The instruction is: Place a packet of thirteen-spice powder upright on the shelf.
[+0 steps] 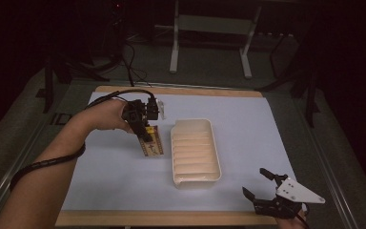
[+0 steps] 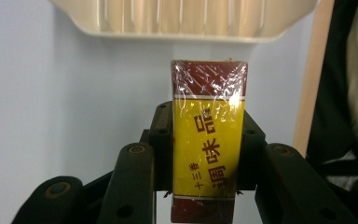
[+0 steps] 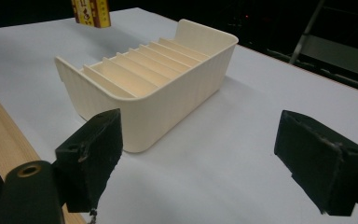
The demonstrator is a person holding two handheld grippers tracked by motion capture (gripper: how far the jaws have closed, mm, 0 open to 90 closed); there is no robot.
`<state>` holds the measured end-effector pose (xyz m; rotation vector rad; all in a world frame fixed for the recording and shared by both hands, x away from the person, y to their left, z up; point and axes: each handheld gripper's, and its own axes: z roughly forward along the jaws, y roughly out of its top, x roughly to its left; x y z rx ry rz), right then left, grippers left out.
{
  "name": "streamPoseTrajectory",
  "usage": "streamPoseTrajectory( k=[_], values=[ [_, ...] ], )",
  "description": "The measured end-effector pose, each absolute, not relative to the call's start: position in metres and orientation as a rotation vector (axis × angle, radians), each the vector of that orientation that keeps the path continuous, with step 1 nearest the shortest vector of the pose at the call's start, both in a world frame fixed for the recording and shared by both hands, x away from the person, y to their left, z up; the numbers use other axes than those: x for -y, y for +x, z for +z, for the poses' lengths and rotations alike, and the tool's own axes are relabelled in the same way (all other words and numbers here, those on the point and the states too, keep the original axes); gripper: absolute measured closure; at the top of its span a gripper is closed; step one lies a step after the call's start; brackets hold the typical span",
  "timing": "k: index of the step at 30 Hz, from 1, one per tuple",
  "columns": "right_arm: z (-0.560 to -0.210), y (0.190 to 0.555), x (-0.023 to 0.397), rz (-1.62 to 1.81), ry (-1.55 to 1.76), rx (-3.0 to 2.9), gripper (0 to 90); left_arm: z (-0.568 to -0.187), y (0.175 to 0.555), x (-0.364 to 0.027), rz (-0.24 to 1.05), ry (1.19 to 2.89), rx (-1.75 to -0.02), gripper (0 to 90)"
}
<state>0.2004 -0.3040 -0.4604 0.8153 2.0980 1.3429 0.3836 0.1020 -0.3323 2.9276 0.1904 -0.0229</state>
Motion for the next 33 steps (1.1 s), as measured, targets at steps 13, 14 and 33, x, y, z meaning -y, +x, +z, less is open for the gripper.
streamPoseTrajectory(
  k=[13,14,33],
  values=[
    [-0.461,0.201,0.304,1.341,0.812,-2.101,15.3,-0.315,0.391,-0.086,-0.003,2.832,-0.229,67.7],
    [-0.461,0.201,0.304,1.342,0.813,-2.101,15.3,-0.315,0.392,-0.084,0.000,2.823,-0.228,67.7],
    [-0.461,0.201,0.304,1.337,0.810,-2.105,15.4,-0.329,0.405,-0.058,0.077,2.625,-0.193,67.7]
  ],
)
